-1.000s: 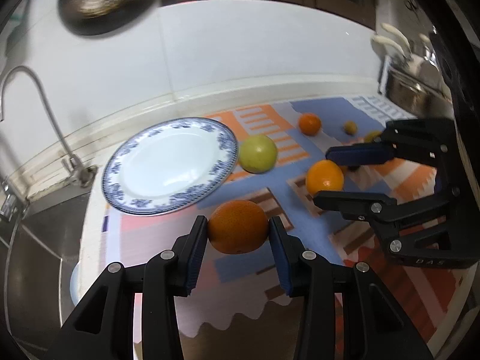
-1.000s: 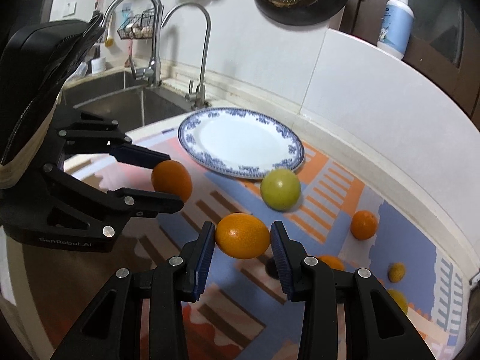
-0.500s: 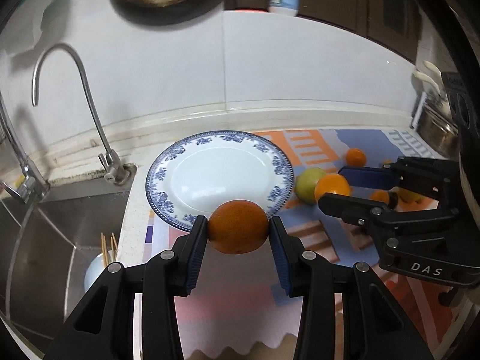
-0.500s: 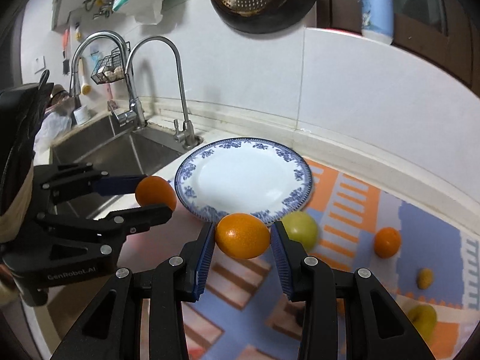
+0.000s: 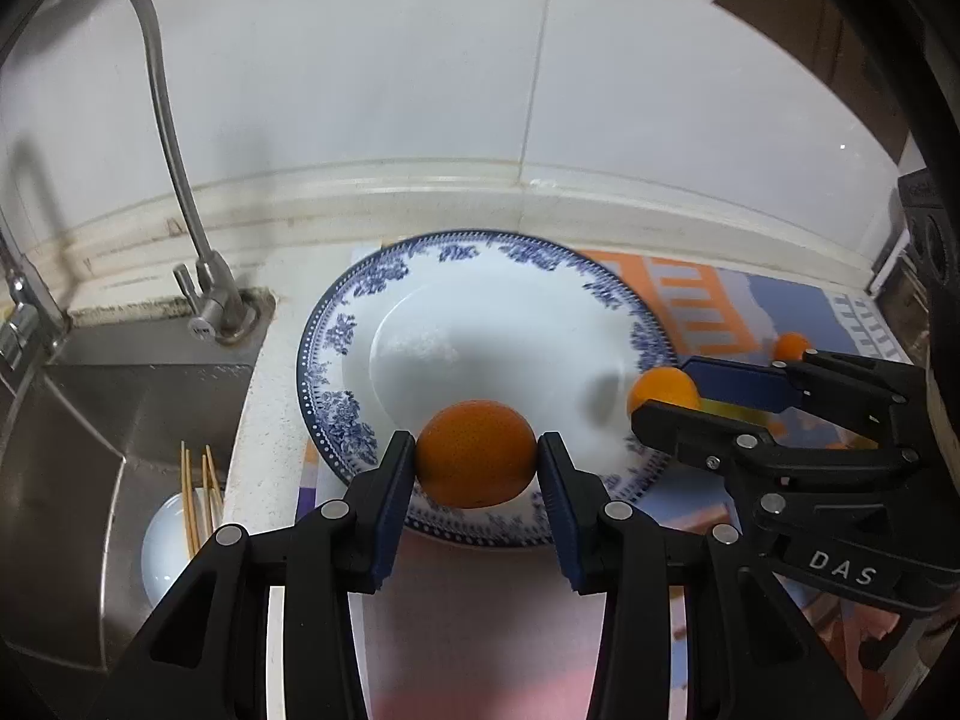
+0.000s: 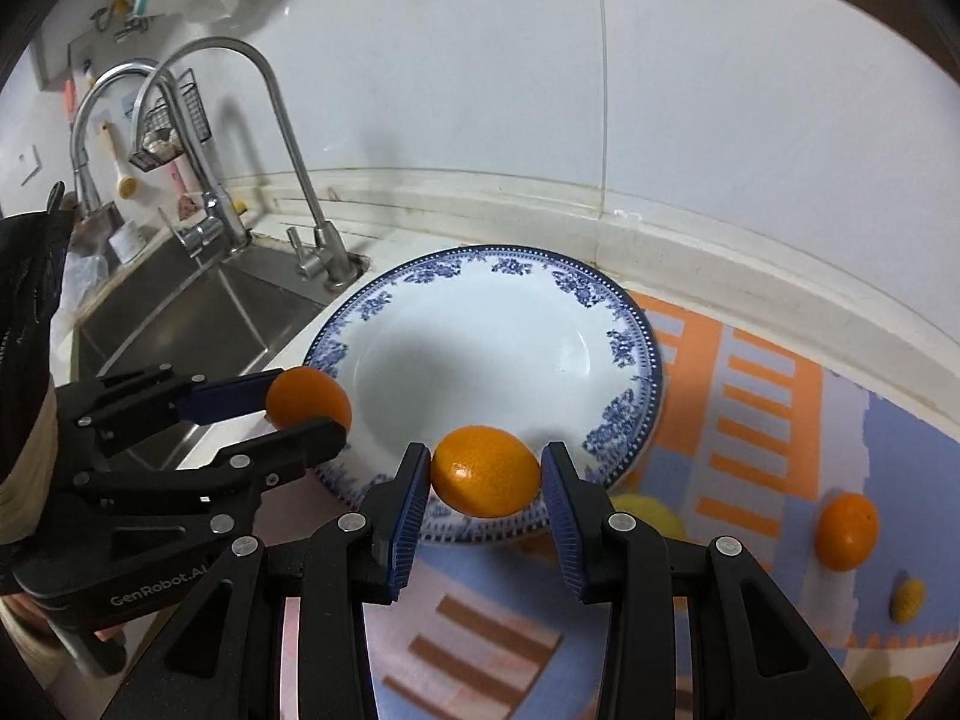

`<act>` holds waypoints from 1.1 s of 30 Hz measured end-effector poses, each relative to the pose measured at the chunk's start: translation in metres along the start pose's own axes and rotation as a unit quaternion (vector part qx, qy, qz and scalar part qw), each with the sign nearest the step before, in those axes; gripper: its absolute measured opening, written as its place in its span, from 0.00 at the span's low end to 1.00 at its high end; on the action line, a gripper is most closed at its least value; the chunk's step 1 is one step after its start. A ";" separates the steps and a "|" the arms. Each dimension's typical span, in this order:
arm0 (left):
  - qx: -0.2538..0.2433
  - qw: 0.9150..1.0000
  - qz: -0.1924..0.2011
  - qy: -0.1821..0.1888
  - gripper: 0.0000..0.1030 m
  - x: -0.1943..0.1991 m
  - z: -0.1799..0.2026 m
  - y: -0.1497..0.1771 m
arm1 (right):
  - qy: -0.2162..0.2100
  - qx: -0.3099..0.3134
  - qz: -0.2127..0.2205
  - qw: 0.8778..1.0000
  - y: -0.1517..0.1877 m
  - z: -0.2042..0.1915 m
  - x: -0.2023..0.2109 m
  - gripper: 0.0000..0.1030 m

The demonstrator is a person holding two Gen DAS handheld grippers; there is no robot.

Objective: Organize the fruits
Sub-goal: 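Carry both oranges onto the blue-and-white plate and open both tools, then lift both tools off the plate and move back toward the loose fruit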

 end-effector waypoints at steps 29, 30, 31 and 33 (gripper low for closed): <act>-0.022 0.997 0.070 -0.026 0.62 0.075 0.030 0.002 | 0.047 -0.016 0.046 0.998 0.001 0.013 0.059 0.55; -0.025 0.997 0.077 -0.023 0.63 0.083 0.035 0.003 | 0.052 -0.016 0.052 0.997 0.003 0.013 0.069 0.55; -0.026 0.996 0.081 -0.020 0.65 0.089 0.039 0.004 | 0.058 -0.017 0.059 0.996 0.006 0.015 0.079 0.57; -0.032 0.995 0.093 -0.012 0.67 0.103 0.049 0.008 | 0.070 -0.019 0.069 0.995 0.011 0.017 0.096 0.63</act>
Point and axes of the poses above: each gripper's, at about its wrist camera, not at the fingertips, and x roughly against the way its jaws point, z to its right, y to its underside, the point moved 5 cm from there along -x, roughly the way its jaws point, and after that the axes turned 10 degrees about x, right-handed, at the moved point
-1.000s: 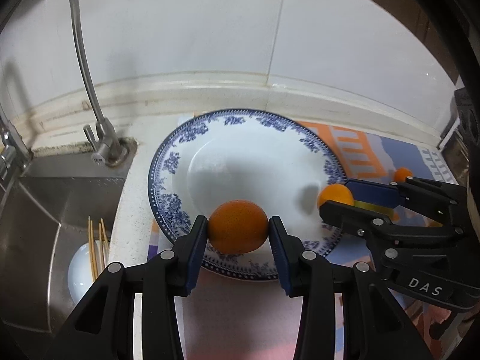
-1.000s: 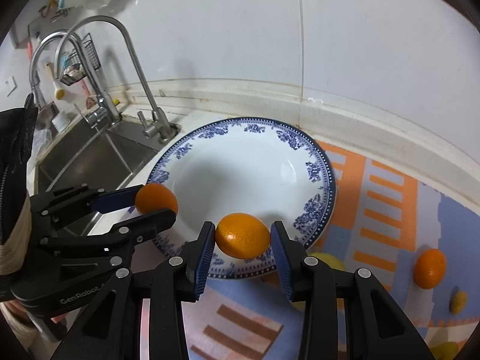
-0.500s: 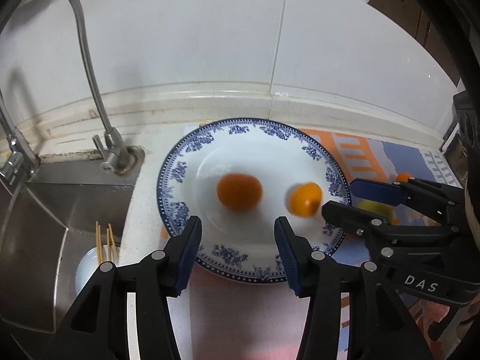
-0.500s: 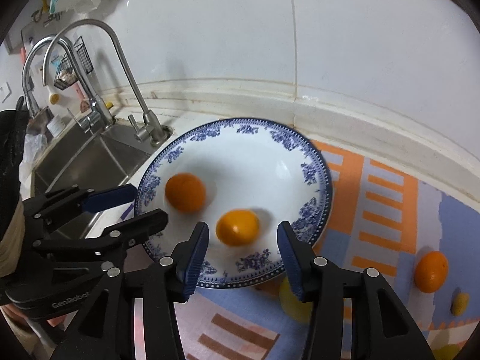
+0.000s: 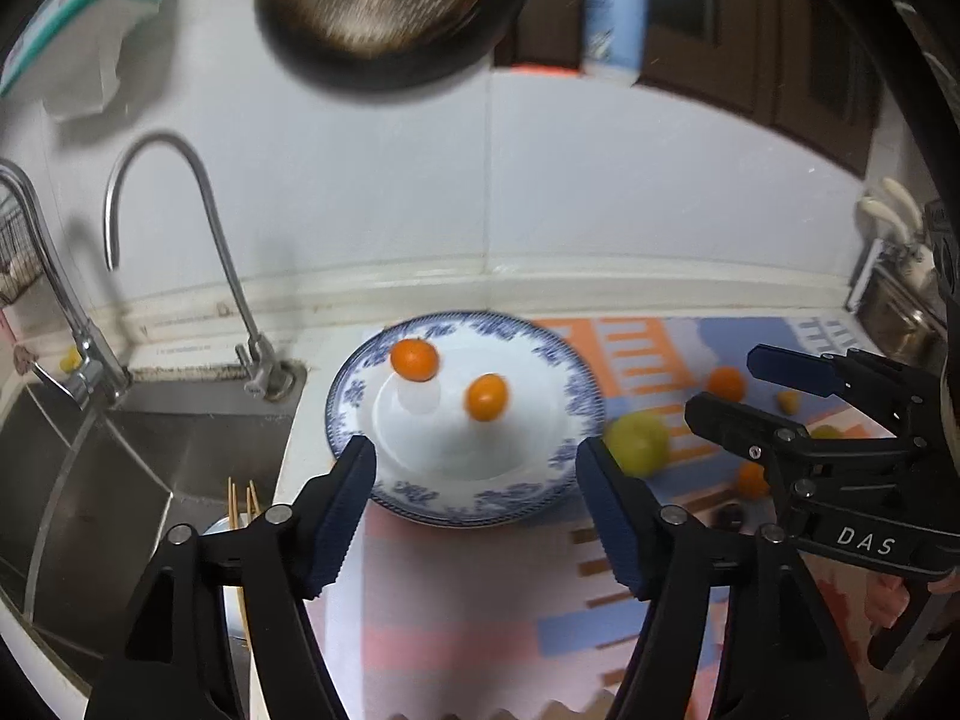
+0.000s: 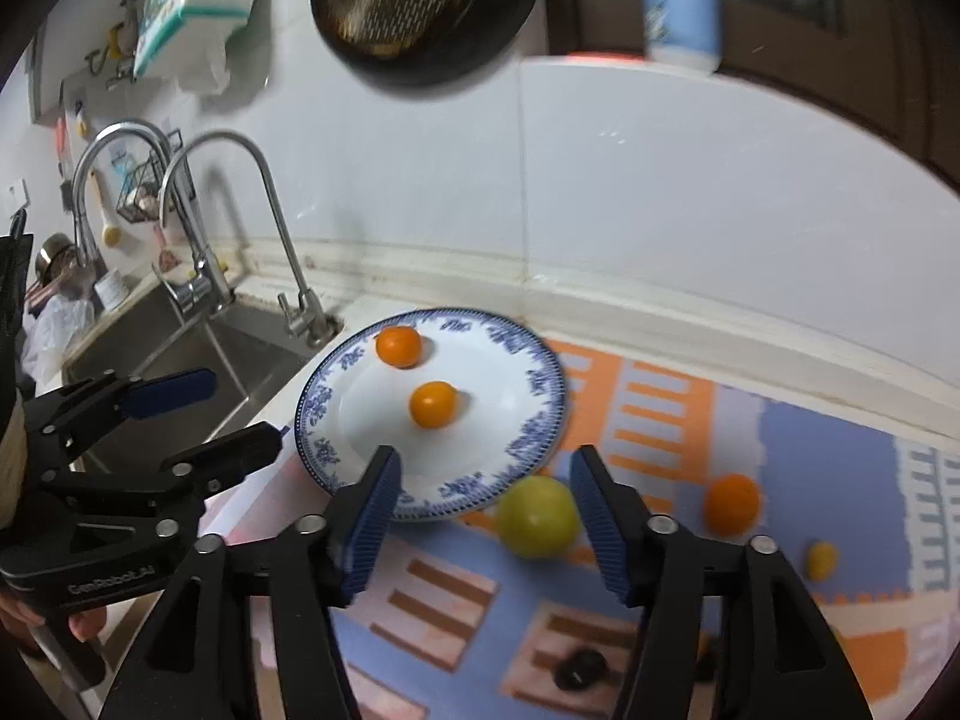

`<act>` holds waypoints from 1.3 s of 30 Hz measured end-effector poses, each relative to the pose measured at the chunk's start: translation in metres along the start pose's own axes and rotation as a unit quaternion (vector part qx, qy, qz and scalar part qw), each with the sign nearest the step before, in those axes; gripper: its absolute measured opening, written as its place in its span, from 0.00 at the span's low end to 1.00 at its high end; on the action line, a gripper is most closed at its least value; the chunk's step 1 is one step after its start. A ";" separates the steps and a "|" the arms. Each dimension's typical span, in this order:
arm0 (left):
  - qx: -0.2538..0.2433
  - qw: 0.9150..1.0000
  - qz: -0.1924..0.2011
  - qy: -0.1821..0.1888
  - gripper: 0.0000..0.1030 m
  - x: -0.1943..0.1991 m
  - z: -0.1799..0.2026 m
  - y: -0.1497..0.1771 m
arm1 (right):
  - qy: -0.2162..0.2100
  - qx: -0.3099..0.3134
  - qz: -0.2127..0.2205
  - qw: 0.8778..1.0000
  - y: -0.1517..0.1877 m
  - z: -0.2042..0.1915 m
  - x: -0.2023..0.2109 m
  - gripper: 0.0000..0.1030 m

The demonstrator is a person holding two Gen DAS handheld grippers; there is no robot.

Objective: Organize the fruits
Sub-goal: 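Lift both tools off the plate and move back toward the loose fruit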

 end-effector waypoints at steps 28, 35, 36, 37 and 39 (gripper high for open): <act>-0.038 0.997 0.066 0.024 0.85 0.060 0.116 0.063 | 0.188 -0.041 0.024 0.981 0.101 0.085 0.154 0.72; -0.038 0.997 0.067 0.000 0.85 0.047 0.131 0.075 | 0.202 -0.031 0.028 0.979 0.122 0.102 0.152 0.72; -0.038 0.997 0.070 -0.004 0.85 0.045 0.133 0.076 | 0.201 -0.030 0.028 0.979 0.124 0.105 0.150 0.72; -0.038 0.997 0.072 -0.007 0.85 0.044 0.136 0.077 | 0.200 -0.029 0.026 0.979 0.126 0.109 0.148 0.72; -0.046 0.996 0.073 -0.008 0.85 0.040 0.142 0.079 | 0.195 -0.033 0.022 0.980 0.131 0.116 0.144 0.72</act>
Point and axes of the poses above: each gripper's, at about its wrist camera, not at the fingertips, and x roughly against the way its jaws point, z to its right, y to its underside, the point moved 5 cm from there along -x, roughly the way its jaws point, and after that the axes turned 10 degrees about x, right-handed, at the moved point
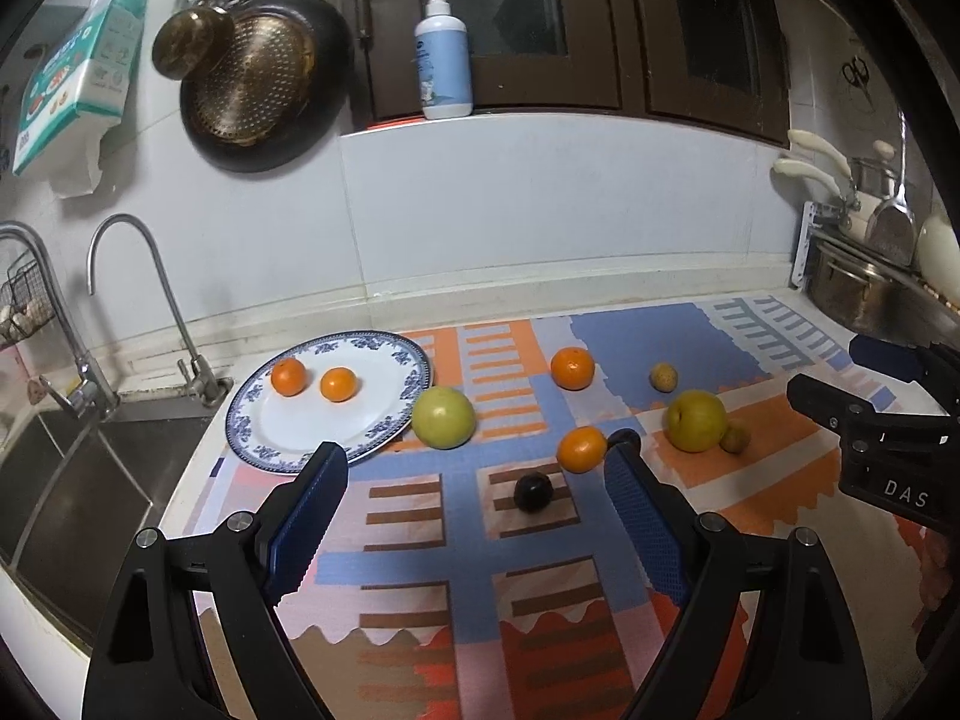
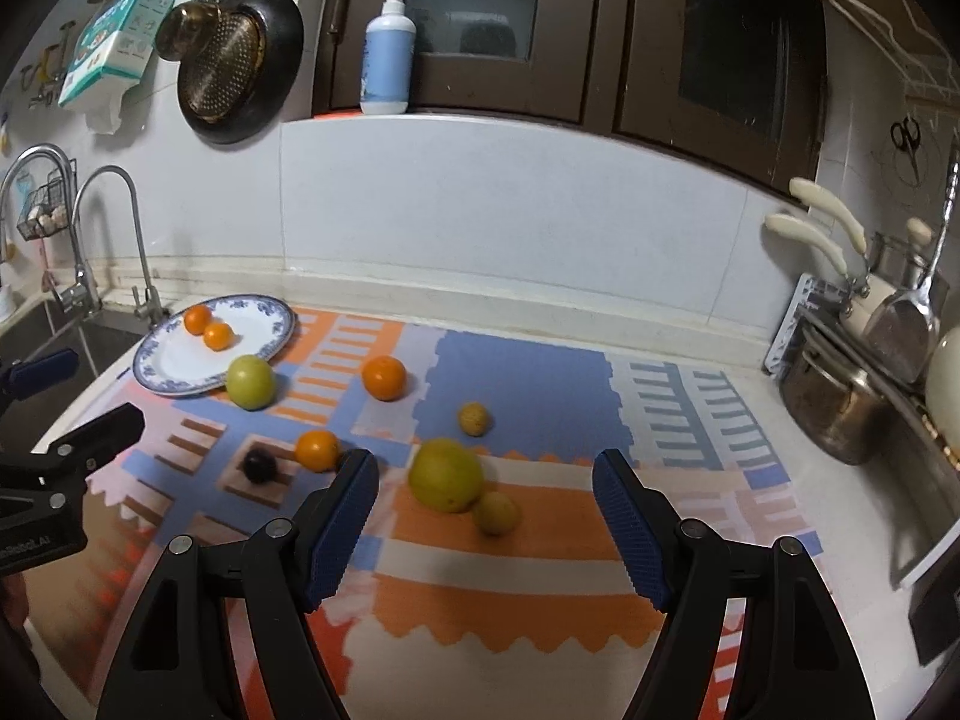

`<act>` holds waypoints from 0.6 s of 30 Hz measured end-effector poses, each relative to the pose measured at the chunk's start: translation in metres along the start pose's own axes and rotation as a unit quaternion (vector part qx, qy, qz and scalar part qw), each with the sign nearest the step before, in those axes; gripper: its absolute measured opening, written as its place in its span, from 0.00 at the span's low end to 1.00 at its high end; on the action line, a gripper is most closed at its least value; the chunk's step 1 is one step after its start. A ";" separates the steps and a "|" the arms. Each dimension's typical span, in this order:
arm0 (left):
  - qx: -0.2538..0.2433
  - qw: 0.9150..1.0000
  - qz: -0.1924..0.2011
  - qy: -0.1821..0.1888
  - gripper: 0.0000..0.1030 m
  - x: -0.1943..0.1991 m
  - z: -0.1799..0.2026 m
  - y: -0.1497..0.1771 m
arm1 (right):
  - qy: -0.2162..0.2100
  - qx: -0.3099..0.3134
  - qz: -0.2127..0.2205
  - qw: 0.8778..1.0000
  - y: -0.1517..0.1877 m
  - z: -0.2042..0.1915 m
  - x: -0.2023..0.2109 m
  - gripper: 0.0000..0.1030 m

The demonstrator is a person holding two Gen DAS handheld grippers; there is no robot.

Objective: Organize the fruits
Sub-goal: 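Lift both tools off the plate and move back toward the loose fruit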

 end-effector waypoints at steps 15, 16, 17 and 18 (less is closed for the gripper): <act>-0.034 0.998 -0.045 0.005 0.84 -0.050 0.022 0.017 | -0.029 -0.023 -0.057 0.998 0.035 0.016 -0.053 0.71; -0.034 0.998 -0.048 0.007 0.82 -0.053 0.023 0.019 | -0.032 -0.023 -0.059 0.997 0.036 0.016 -0.055 0.69; -0.033 0.998 -0.052 0.010 0.80 -0.056 0.023 0.020 | -0.036 -0.021 -0.062 0.997 0.037 0.016 -0.059 0.68; -0.031 0.998 -0.057 0.012 0.80 -0.059 0.023 0.021 | -0.040 -0.018 -0.067 0.997 0.038 0.015 -0.063 0.67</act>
Point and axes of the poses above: each gripper's, at about its wrist camera, not at the fingertips, and x roughly against the way its jaws point, z to its right, y to its underside, the point moved 5 cm from there along -x, roughly the way its jaws point, and after that the axes turned 10 degrees about x, right-handed, at the moved point
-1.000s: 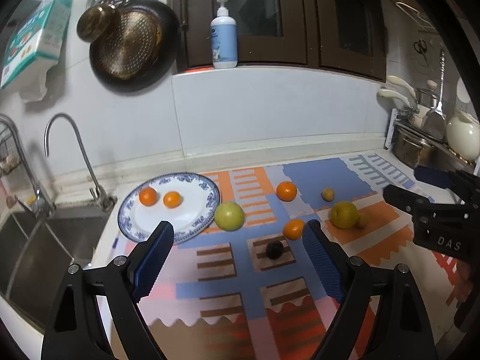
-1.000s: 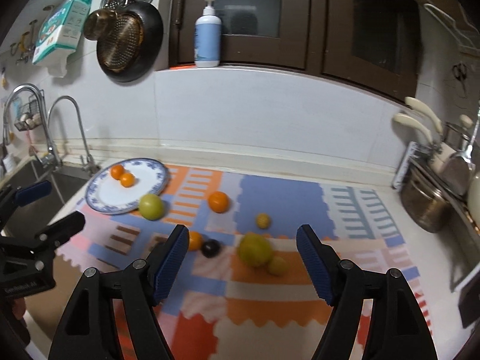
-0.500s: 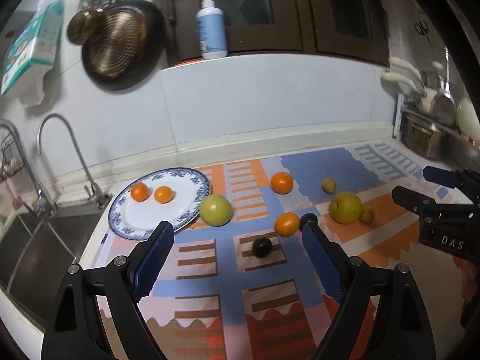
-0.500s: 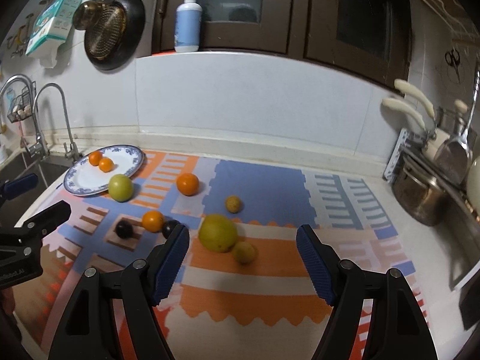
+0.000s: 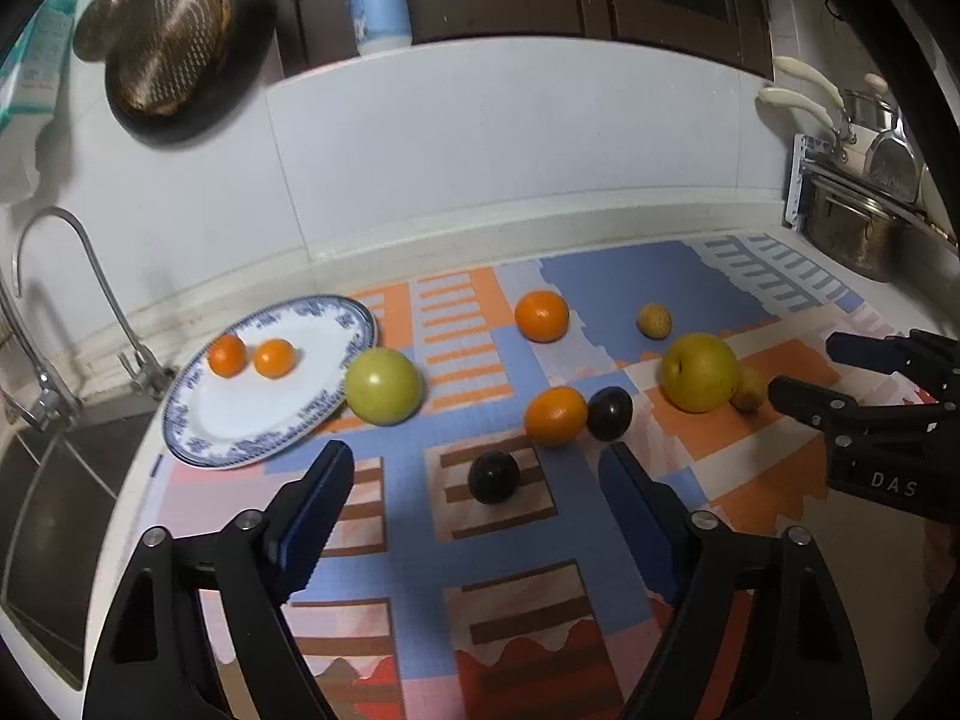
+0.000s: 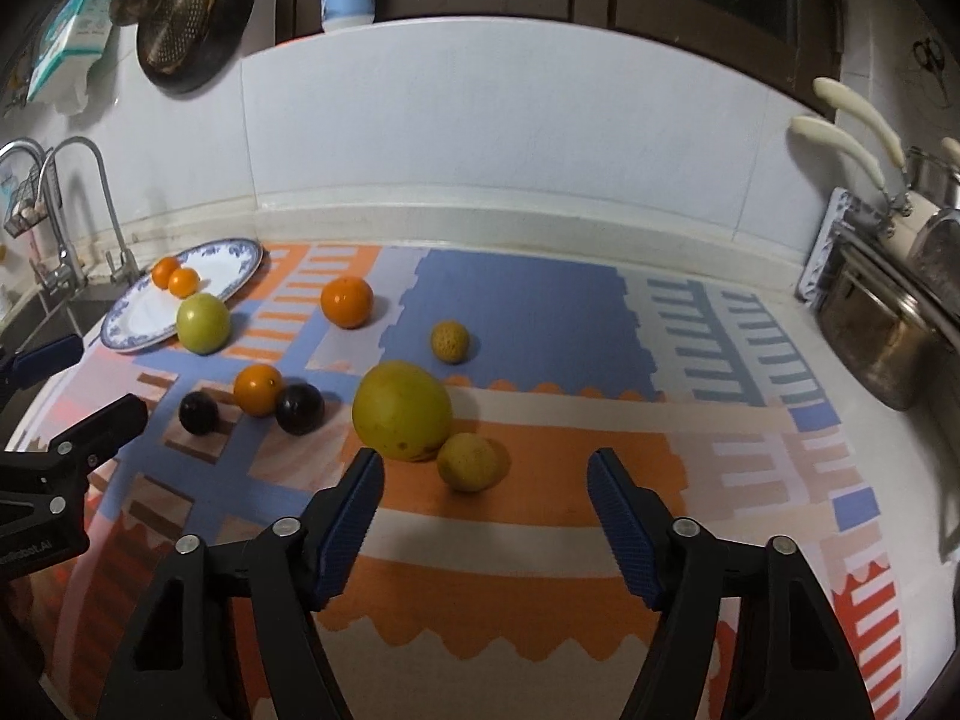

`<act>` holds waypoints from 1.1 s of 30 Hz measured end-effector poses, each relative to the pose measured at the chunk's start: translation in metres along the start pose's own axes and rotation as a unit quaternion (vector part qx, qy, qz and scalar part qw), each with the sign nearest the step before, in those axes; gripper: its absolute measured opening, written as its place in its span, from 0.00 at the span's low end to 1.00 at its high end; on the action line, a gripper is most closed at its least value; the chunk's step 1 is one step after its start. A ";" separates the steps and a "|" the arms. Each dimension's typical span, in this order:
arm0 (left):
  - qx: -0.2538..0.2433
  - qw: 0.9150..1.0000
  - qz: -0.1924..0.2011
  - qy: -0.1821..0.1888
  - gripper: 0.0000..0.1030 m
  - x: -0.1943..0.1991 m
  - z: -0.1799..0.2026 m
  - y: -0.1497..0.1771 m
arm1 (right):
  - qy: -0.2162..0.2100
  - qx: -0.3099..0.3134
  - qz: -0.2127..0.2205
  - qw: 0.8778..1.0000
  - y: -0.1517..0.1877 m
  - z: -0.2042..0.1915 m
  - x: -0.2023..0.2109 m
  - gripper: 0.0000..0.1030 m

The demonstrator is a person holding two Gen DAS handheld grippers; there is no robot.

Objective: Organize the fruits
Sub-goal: 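Lift both tools off the plate and move back toward the loose fruit, then grasp a dark plum with the left tool while the right tool grasps a small brown fruit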

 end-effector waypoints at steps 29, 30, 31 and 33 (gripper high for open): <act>0.012 0.995 -0.100 0.027 0.34 -0.060 0.001 0.015 | -0.042 0.004 -0.054 0.998 0.005 -0.005 -0.047 0.36; 0.012 0.994 -0.101 0.027 0.33 -0.061 0.001 0.015 | -0.044 0.004 -0.056 0.997 0.005 -0.006 -0.047 0.33; 0.012 0.994 -0.103 0.026 0.31 -0.062 0.001 0.015 | -0.045 0.004 -0.057 0.997 0.005 -0.006 -0.048 0.31; 0.013 0.994 -0.104 0.027 0.26 -0.062 0.001 0.015 | -0.044 0.004 -0.057 0.997 0.005 -0.006 -0.048 0.30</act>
Point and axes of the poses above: each gripper's, at about its wrist camera, not at the fingertips, and x roughly against the way its jaws point, z to its right, y to its underside, the point moved 5 cm from there along -x, roughly the way its jaws point, and after that the axes turned 10 degrees about x, right-handed, at the moved point
